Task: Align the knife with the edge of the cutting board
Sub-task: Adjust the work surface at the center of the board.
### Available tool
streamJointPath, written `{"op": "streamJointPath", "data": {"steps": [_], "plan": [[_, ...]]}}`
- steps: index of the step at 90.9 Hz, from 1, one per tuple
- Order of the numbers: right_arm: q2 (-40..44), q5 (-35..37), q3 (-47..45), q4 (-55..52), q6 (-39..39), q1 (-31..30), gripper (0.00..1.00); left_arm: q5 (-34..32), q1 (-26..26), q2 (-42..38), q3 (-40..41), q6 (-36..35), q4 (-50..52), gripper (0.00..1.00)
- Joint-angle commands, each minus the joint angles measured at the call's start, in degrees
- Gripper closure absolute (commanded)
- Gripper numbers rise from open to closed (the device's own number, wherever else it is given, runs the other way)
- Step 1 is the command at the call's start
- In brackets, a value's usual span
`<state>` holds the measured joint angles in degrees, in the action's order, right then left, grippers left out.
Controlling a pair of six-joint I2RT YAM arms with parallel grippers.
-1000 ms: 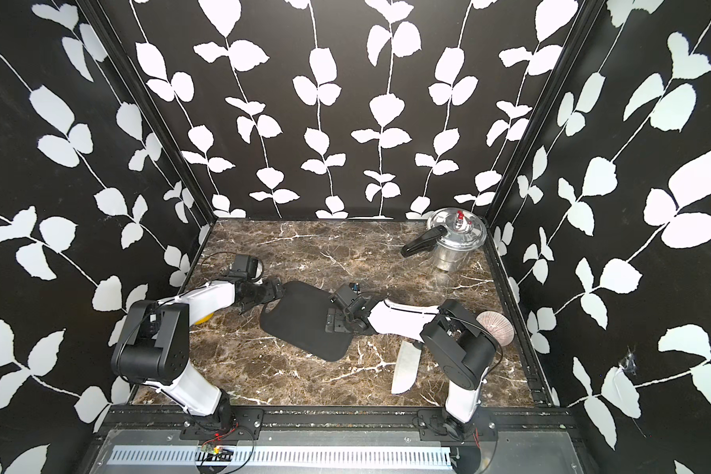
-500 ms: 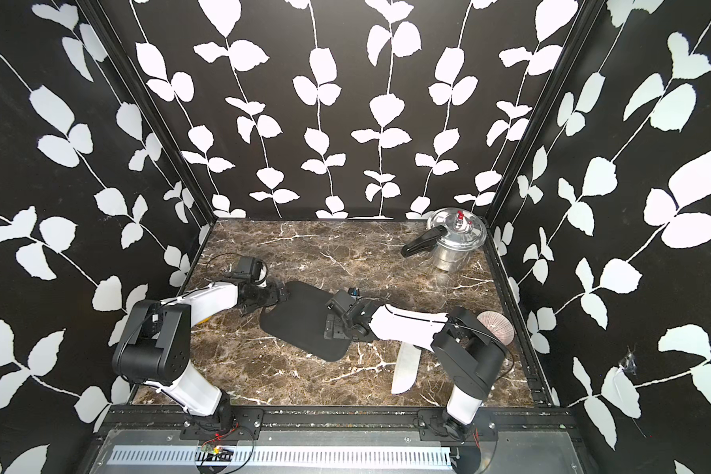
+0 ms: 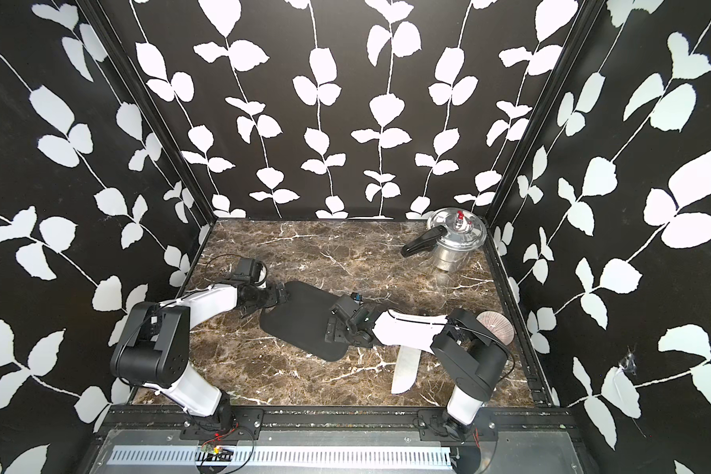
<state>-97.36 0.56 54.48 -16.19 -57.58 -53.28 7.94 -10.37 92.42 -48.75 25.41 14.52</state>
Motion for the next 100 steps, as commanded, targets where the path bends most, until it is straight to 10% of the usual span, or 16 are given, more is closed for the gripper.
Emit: {"op": "streamJointPath", "data": {"steps": [1, 100], "plan": [[-2.7, -1.9, -0.9, 4.0, -1.7, 1.7, 0.01, 0.7, -0.5, -1.8, 3.5, 1.3, 4.4, 0.02], [-9.9, -5.1, 10.0, -0.8, 13.8, 13.8, 0.01, 1.9, -8.3, -11.9, 13.4, 12.2, 3.0, 0.02]]}}
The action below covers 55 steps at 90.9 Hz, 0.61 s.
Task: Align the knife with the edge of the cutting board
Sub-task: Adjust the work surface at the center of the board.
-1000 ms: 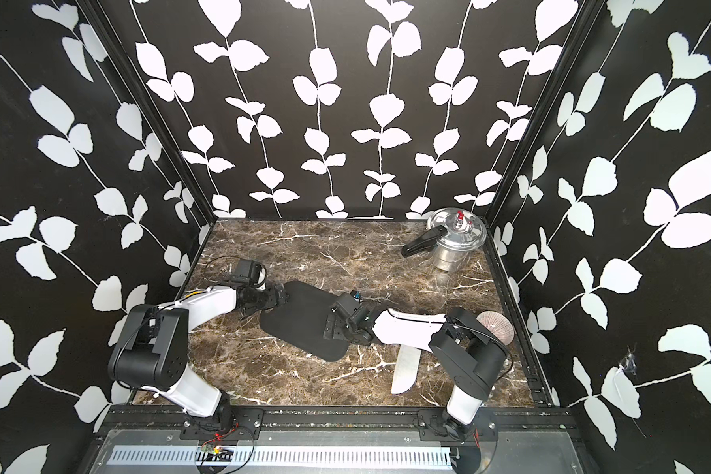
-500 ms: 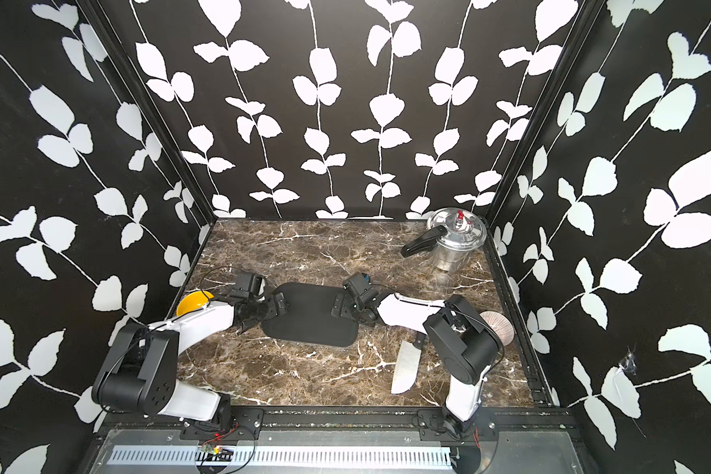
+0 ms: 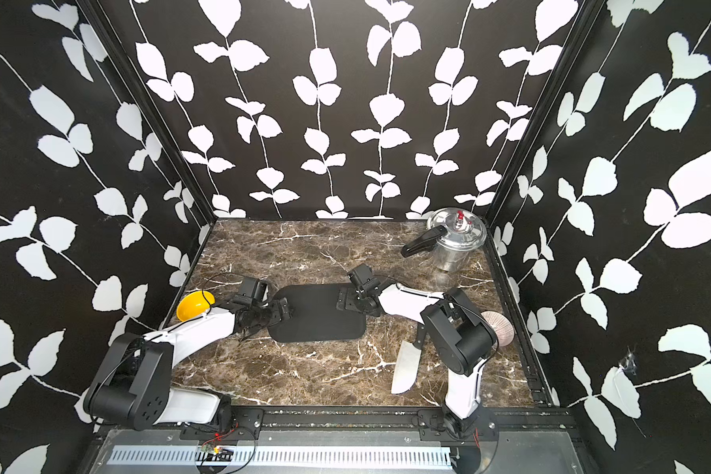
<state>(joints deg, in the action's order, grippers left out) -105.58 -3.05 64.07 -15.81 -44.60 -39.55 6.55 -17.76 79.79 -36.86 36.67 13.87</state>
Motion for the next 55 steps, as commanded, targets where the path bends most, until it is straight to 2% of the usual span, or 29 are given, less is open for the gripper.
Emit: {"op": "streamJointPath", "data": {"steps": [1, 14, 33, 55], "plan": [[-1.7, -1.6, 0.4, -1.2, 0.8, 0.1, 0.01, 3.3, -0.9, 0.8, 1.4, 0.9, 3.7, 0.01], [-0.8, -1.2, -0.4, -1.2, 0.1, 0.1, 0.01, 1.8, -1.0, 1.1, -0.4, -0.2, 5.3, 0.01], [3.8, 2.1, -1.0, -3.8, 0.1, 0.3, 0.0, -3.8, -1.0, -0.6, -4.3, -2.4, 10.5, 0.01], [15.9, 10.0, -5.6, -12.2, -0.4, 1.3, 0.01, -6.7, -0.9, -3.1, -8.3, -5.1, 14.7, 0.02]]}}
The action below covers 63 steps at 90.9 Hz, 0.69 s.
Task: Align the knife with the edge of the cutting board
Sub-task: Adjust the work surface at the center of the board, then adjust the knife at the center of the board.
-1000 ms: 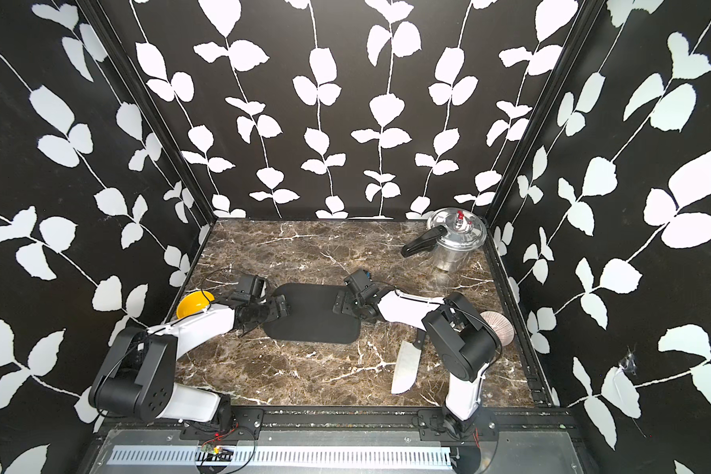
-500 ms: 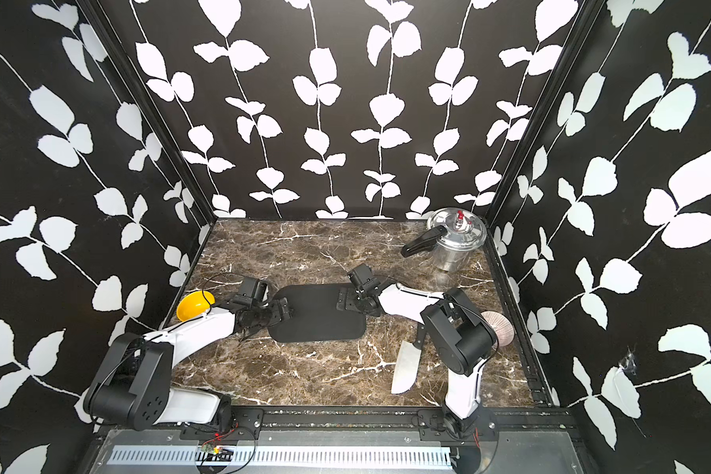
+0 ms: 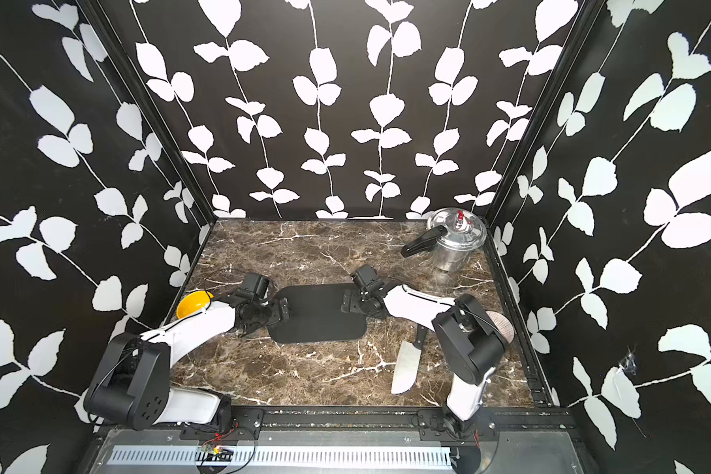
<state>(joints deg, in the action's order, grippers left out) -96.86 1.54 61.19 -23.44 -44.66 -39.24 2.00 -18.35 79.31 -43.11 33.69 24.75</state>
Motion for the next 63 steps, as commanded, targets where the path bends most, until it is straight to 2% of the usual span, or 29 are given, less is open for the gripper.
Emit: {"op": "streamJointPath", "data": {"steps": [1, 18, 37, 47, 63], "plan": [[7.7, 5.7, -3.1, -4.9, -0.4, 1.0, 0.01, -2.1, -0.3, -2.6, -2.1, -2.2, 3.9, 0.02], [18.9, 10.5, -11.5, -10.2, -2.1, 4.9, 0.01, -0.4, -0.3, -3.4, -2.5, -1.6, 3.9, 0.02], [28.1, 11.0, -18.3, -15.9, -2.2, 11.9, 0.01, 2.4, -0.3, -4.2, -1.5, -0.5, 3.3, 0.01], [30.0, 9.7, -21.1, -15.8, -2.2, 14.0, 0.01, 2.3, -0.3, -4.3, -0.6, -0.4, 3.5, 0.02], [27.1, 7.2, -23.7, -12.2, -3.1, 17.1, 0.01, 2.5, -0.4, -4.2, -0.2, 0.0, 3.0, 0.02]]}}
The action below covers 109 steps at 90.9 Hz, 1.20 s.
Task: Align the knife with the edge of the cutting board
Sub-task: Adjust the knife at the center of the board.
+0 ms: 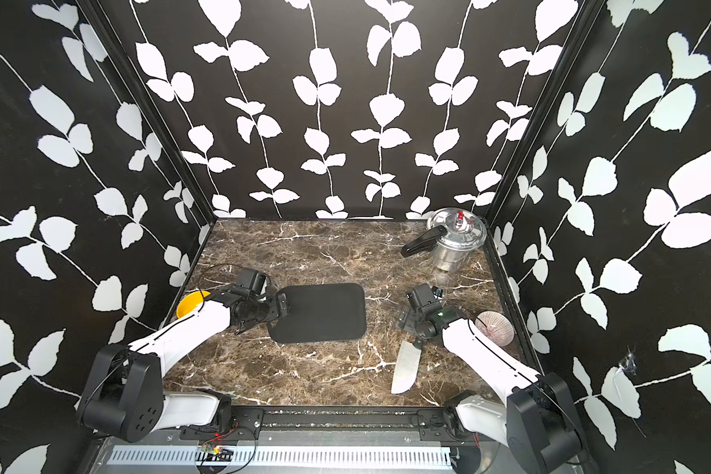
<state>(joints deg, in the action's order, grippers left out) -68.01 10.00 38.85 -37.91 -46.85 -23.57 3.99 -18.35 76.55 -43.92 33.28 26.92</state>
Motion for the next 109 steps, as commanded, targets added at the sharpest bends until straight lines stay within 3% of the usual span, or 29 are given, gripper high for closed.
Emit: {"op": "streamJointPath", "data": {"steps": [1, 35, 65, 109], "plan": [[-2.2, -1.4, -1.4, 2.7, -0.9, 1.6, 0.01, 0.5, -0.4, -1.5, 0.5, 0.3, 0.9, 0.02], [-18.4, -9.5, 6.3, 13.0, 4.3, 1.9, 0.02, -1.0, -0.4, -2.8, 0.0, -0.6, 2.0, 0.02], [-29.2, -11.0, 20.9, 12.0, 4.3, -6.4, 0.03, -1.3, -0.4, -3.3, 0.0, -0.5, 2.2, 0.01], [-24.3, -10.7, 21.8, 7.3, 6.7, -8.4, 0.03, -5.8, -0.3, -3.8, -3.3, -7.5, 4.1, 0.02]]}}
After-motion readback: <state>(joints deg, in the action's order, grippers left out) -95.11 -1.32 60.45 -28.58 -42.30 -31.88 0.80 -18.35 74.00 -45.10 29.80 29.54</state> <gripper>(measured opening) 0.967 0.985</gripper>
